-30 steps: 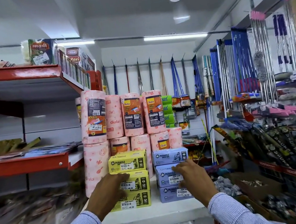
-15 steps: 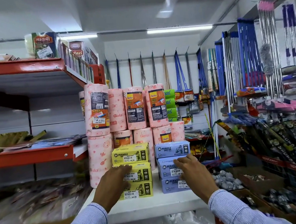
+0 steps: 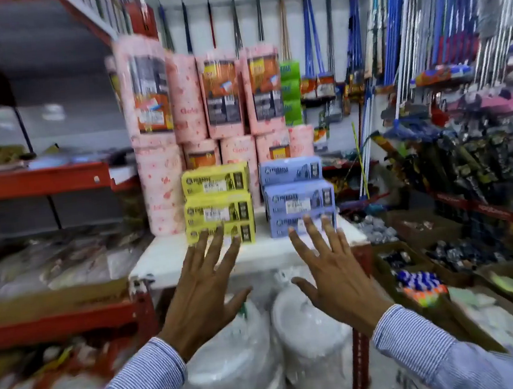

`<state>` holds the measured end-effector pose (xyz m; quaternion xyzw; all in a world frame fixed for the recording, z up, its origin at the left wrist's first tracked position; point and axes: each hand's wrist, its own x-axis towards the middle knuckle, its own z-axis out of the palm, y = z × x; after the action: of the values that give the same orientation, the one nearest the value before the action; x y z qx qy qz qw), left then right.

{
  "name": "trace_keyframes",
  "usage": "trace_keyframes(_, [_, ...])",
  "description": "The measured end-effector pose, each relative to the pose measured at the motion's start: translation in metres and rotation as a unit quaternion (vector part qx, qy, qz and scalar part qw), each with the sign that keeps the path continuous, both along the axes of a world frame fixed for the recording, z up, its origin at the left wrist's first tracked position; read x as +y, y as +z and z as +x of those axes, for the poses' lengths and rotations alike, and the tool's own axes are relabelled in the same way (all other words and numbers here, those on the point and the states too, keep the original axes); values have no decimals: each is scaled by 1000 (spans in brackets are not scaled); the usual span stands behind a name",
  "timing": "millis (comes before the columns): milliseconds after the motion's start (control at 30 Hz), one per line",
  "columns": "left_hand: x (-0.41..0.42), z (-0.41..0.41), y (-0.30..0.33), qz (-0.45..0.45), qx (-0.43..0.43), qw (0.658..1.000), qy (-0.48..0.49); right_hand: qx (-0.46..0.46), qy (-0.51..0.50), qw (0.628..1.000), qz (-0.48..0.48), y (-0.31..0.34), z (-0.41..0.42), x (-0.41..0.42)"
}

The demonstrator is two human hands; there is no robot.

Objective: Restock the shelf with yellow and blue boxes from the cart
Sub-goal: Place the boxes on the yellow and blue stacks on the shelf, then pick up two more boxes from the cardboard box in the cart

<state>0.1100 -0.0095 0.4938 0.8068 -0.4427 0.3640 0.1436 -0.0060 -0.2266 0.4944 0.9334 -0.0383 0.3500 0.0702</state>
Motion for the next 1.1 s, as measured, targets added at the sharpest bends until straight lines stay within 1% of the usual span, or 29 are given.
trace_keyframes(100, [7,-28,-45,24,34,999,-17,39,6,999,23,-36,-27,12])
trace_keyframes(233, [19,-59,-124,73,117,990,-35,114,19,991,63,-110,-62,26])
trace_keyframes(300, [24,-72,-164,94,159,981,-57,163,16,983,83,-153,-76,31])
trace_keyframes(433, [31,-94,-243,138,247,958,-56,260,-10,957,131,-238,-99,37])
trace_keyframes(567, [35,-115,-328,177,332,926,-37,354,-30,918,175,-322,-115,44])
trace_keyframes(633, [37,-127,-379,207,380,901,-32,404,-41,891,204,-367,-124,45])
trace_keyframes(700, [38,-138,-423,232,424,875,-19,469,-45,855,217,-406,-130,44])
trace_keyframes(800, [32,-152,-485,289,492,821,-5,565,-32,795,218,-466,-134,43])
trace_keyframes(900, [22,-157,-529,344,531,774,12,612,-12,763,206,-512,-134,44])
trace_keyframes(967, [17,-156,-554,359,537,763,18,629,-3,752,196,-534,-135,47])
trace_keyframes(1100, [17,-155,-594,358,539,763,12,651,3,735,191,-569,-141,60])
